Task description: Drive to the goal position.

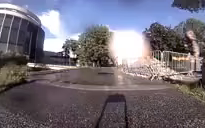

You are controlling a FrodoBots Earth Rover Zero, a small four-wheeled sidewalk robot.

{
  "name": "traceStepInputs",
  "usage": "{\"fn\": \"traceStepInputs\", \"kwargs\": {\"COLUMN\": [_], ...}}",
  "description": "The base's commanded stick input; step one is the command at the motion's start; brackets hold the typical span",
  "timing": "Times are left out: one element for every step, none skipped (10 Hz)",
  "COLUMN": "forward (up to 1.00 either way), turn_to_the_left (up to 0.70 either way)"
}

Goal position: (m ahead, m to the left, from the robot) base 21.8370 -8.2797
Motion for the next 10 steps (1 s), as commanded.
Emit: {"fn": "traceStepInputs", "kwargs": {"forward": [0.5,0.5,0.5,0.5,0.5,0.5,0.5,0.5,0.5,0.5], "turn_to_the_left": [0.0,0.0,0.0,0.0,0.0,0.0,0.0,0.0,0.0,0.0]}}
